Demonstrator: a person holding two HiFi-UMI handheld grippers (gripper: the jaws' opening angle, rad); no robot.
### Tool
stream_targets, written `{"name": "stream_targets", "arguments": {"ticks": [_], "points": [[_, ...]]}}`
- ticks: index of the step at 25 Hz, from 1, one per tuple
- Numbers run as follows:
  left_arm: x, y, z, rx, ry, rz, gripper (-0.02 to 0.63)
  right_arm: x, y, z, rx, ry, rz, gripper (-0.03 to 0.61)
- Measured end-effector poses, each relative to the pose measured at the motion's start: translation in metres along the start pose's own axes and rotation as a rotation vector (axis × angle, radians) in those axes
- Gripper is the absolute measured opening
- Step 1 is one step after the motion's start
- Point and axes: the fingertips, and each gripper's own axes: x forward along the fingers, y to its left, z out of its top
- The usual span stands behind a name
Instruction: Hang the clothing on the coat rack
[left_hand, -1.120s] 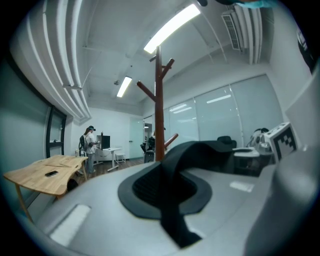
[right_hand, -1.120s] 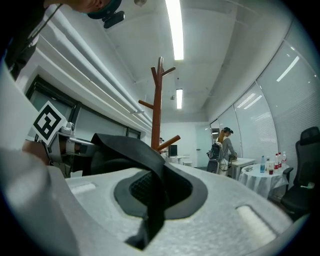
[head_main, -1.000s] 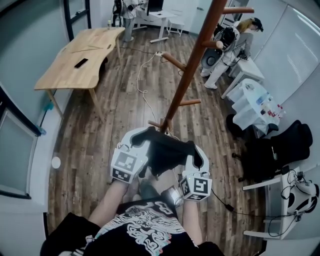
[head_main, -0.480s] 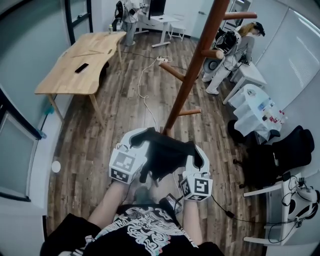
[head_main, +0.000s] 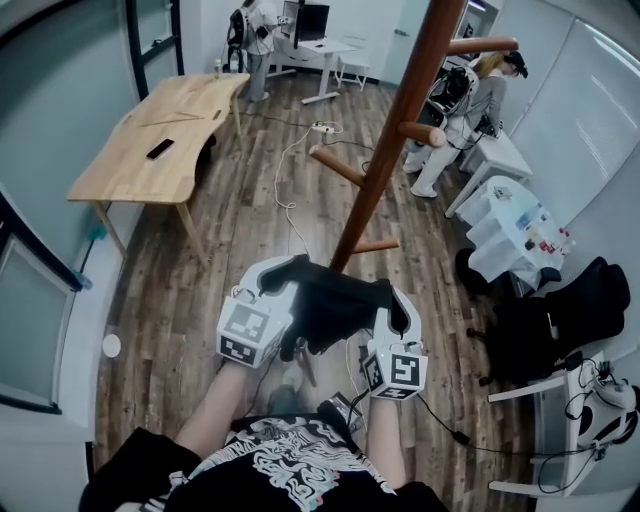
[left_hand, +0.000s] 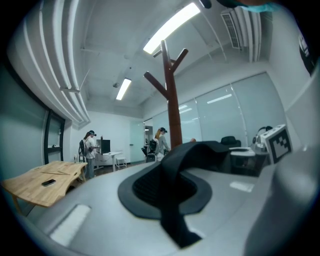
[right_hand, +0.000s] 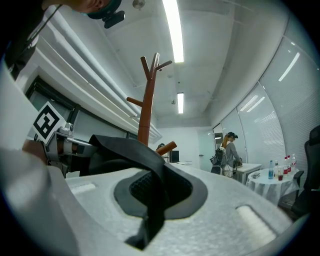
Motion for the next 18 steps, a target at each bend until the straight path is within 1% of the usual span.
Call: {"name": "stream_targets", "arguments": {"ticks": [5, 12, 18], "points": [[0.017, 0.008, 0.001, -0.02, 0.011, -0.007, 0.014, 0.015, -0.007, 0.0, 0.008, -0.005, -0.001, 0.011], [0.037, 0.016, -0.016, -0.022, 0.053, -0.032, 0.014, 0.031, -0.014, -0.02, 0.031, 0.017, -0.005, 0.011], [0.046, 0.021, -0.033, -0.059, 0.083, -0.047, 0.014, 0.04, -0.016, -0.037, 0.038, 0.056, -0.004, 0.011]]}}
